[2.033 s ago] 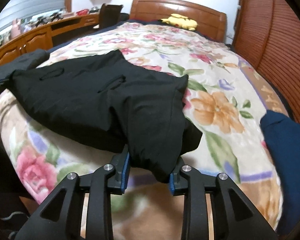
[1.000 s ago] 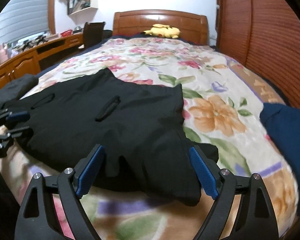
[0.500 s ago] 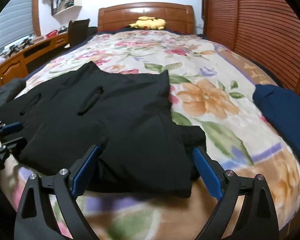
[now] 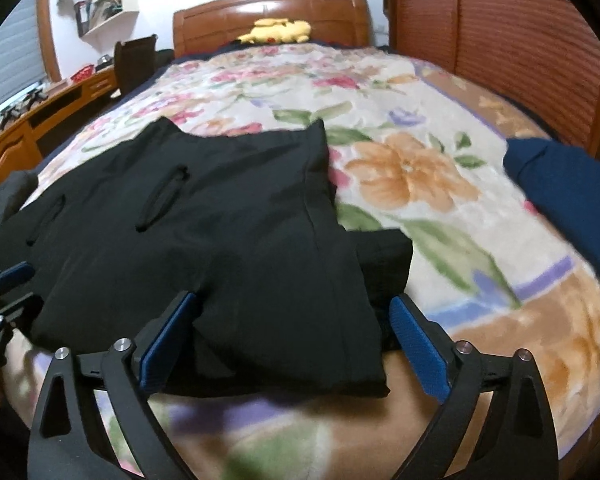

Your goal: Fold large clothes

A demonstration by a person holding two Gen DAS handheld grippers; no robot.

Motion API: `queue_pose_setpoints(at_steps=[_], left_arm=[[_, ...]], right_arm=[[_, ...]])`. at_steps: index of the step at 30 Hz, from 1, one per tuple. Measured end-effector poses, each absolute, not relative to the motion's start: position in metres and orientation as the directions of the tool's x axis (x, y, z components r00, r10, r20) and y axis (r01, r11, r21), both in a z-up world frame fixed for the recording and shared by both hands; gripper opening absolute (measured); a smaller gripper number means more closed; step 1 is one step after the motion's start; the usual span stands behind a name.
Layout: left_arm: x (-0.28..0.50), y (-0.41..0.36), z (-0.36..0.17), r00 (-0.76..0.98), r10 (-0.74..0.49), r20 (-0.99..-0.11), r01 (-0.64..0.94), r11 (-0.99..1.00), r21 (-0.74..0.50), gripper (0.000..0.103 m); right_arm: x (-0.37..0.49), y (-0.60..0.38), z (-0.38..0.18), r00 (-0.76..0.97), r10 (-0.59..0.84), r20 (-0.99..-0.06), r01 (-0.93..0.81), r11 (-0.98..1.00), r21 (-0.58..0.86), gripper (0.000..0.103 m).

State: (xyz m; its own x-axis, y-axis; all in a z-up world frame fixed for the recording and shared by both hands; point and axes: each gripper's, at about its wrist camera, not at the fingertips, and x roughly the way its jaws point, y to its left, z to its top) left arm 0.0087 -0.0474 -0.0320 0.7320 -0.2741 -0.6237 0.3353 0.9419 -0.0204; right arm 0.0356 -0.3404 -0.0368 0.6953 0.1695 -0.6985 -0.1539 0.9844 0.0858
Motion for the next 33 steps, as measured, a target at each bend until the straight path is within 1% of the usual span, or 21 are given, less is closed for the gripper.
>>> queue_pose_setpoints(at_steps=[3,8,9,10,11,13,14,15,16,19,22,25,29,33], left_arm=[[0.009,-0.047,-0.032,0.732,-0.274,-0.624,0.335,0.942,-0.020,0.053],[0.008,-0.047,-0.031,0.729,-0.279,-0.625,0.337,0.941,-0.028,0.053],[0.008,-0.047,-0.031,0.728,-0.281,-0.625,0.338,0.941,-0.029,0.053],[0.008,-0.047,-0.031,0.727,-0.281,-0.626,0.338,0.941,-0.030,0.053],[0.008,-0.047,-0.031,0.727,-0.282,-0.626,0.339,0.940,-0.029,0.053],[0.008,-0.047,-0.030,0.727,-0.281,-0.626,0.340,0.940,-0.028,0.053],[0.008,-0.047,-0.030,0.728,-0.280,-0.626,0.339,0.940,-0.027,0.053],[0.008,-0.048,-0.030,0.728,-0.277,-0.627,0.338,0.941,-0.023,0.053],[0.007,-0.048,-0.030,0.728,-0.275,-0.628,0.338,0.941,-0.020,0.053],[0.006,-0.046,-0.030,0.730,-0.273,-0.627,0.335,0.942,-0.020,0.053],[0.003,-0.042,-0.024,0.735,-0.272,-0.621,0.329,0.944,-0.024,0.053],[-0.004,-0.031,-0.011,0.761,-0.255,-0.597,0.310,0.951,-0.010,0.053],[-0.013,-0.006,0.008,0.787,-0.264,-0.557,0.290,0.956,-0.043,0.053],[-0.023,0.027,0.022,0.817,-0.240,-0.524,0.245,0.967,-0.061,0.053]], right_arm=[[0.037,-0.346,-0.041,0.688,0.199,-0.697,-0.146,0.980,0.136,0.101],[0.038,-0.341,-0.042,0.692,0.207,-0.691,-0.147,0.978,0.146,0.100],[0.038,-0.340,-0.042,0.688,0.221,-0.691,-0.156,0.975,0.157,0.094],[0.039,-0.339,-0.041,0.684,0.234,-0.690,-0.165,0.972,0.166,0.086],[0.038,-0.337,-0.040,0.680,0.255,-0.688,-0.182,0.967,0.178,0.081],[0.036,-0.333,-0.035,0.677,0.274,-0.683,-0.214,0.961,0.173,0.063],[0.036,-0.332,-0.030,0.676,0.282,-0.681,-0.235,0.958,0.163,0.058],[0.035,-0.330,-0.023,0.678,0.299,-0.672,-0.257,0.952,0.164,0.045],[0.033,-0.328,-0.017,0.683,0.307,-0.663,-0.272,0.949,0.159,0.037],[0.025,-0.313,0.007,0.725,0.295,-0.622,-0.312,0.946,0.086,0.032],[0.020,-0.299,0.027,0.755,0.298,-0.584,-0.335,0.941,0.047,0.030],[0.018,-0.286,0.047,0.774,0.315,-0.550,-0.358,0.933,0.030,0.028],[0.015,-0.262,0.074,0.790,0.346,-0.507,-0.406,0.914,-0.008,0.028],[0.012,-0.233,0.090,0.795,0.376,-0.477,-0.450,0.892,-0.046,0.027]])
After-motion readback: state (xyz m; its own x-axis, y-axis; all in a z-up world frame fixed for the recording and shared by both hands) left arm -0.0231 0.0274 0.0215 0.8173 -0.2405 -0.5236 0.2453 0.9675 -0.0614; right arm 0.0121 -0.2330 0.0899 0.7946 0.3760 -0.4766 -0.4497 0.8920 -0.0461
